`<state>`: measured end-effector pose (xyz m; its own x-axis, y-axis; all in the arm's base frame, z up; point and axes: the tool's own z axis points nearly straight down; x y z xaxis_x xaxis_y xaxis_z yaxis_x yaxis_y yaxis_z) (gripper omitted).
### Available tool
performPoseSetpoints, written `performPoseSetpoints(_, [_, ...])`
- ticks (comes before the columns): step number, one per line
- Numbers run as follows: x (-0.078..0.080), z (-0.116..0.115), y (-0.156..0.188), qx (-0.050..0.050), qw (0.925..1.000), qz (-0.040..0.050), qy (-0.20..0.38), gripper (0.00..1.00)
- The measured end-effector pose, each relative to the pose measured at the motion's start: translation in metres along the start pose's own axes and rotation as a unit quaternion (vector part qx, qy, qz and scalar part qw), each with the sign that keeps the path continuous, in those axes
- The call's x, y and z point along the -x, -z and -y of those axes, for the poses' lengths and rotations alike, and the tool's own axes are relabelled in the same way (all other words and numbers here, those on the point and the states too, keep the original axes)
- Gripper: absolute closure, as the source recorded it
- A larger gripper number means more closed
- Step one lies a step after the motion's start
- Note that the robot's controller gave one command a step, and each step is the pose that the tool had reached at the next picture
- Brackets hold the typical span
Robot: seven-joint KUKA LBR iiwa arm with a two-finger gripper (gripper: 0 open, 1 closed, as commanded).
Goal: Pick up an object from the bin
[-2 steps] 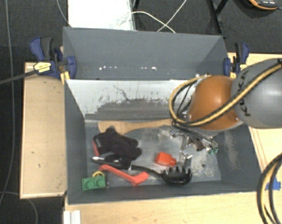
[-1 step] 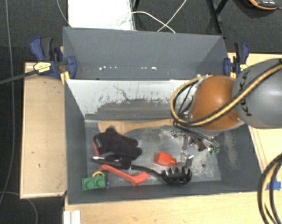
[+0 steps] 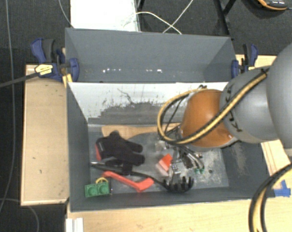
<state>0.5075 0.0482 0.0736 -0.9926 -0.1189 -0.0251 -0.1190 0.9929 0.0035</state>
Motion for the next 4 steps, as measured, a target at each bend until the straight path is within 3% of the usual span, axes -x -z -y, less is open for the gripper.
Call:
performPoseSetpoints(1, [0.038, -0.011, -0.004, -0.001, 0.9988, -0.0020, 0.049, 0.00])
performPoseSetpoints(2, [-0.007, -0.002, 0.008, -0.001, 1.0000, -0.0016, 0.004, 0.00])
performPoseSetpoints(3, [0.001, -0.047, 0.000, -0.005, 0.9998, 0.0062, -0.019, 0.00])
performPoseSetpoints(4, [-0.009, -0.016, 0.013, -0.003, 0.9997, 0.0019, -0.026, 0.00])
